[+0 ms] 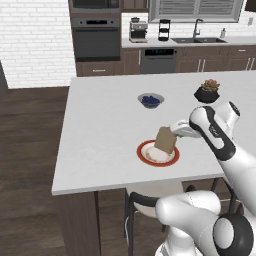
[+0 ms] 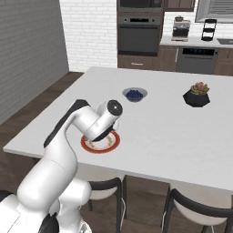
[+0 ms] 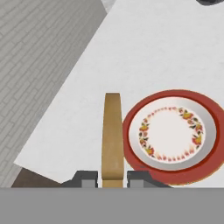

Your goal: Start the toaster. Once the lever pops up, take the bread to the plate on the dining counter.

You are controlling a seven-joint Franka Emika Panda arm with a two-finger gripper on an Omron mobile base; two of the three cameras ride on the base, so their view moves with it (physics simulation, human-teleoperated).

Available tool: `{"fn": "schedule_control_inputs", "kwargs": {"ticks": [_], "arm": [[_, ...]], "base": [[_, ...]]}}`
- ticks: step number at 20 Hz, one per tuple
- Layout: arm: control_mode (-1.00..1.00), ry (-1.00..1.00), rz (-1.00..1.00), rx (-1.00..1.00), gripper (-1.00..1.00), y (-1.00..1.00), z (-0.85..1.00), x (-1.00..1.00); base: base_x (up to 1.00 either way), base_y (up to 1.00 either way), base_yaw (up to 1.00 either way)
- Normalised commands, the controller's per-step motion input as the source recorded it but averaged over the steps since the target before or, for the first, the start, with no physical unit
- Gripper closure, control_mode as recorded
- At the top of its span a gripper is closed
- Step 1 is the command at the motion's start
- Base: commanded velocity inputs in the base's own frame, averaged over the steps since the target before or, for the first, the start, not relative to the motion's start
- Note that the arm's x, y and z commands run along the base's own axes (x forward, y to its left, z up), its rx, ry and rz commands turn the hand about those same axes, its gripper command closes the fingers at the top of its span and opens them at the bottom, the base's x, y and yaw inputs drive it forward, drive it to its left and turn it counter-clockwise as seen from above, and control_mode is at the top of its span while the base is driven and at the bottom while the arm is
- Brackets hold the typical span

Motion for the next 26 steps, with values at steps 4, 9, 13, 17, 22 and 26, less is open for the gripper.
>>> {"fn": "schedule_control_inputs", "kwargs": {"ticks": [4,9,13,17,22,26], "arm": [[-1.0,0.05,0.0,-0.03,1.0,0.03,-0.44,0.07],[-1.0,0.0,0.0,-0.02,1.0,0.05,-0.23,0.17],[-1.0,0.0,0.0,-0.01,1.0,0.09,-0.19,0.11],[-1.0,0.0,0.0,0.0,1.0,0.0,-0.18,0.06],[-1.0,0.0,0.0,0.0,1.0,0.0,-0.13,0.26],[-1.0,0.0,0.0,0.0,1.0,0.0,-0.06,0.23]], "base": [[0.0,0.0,0.0],[0.0,0.0,0.0],[0.0,0.0,0.0],[0.0,0.0,0.0],[0.0,0.0,0.0],[0.0,0.0,0.0]]}}
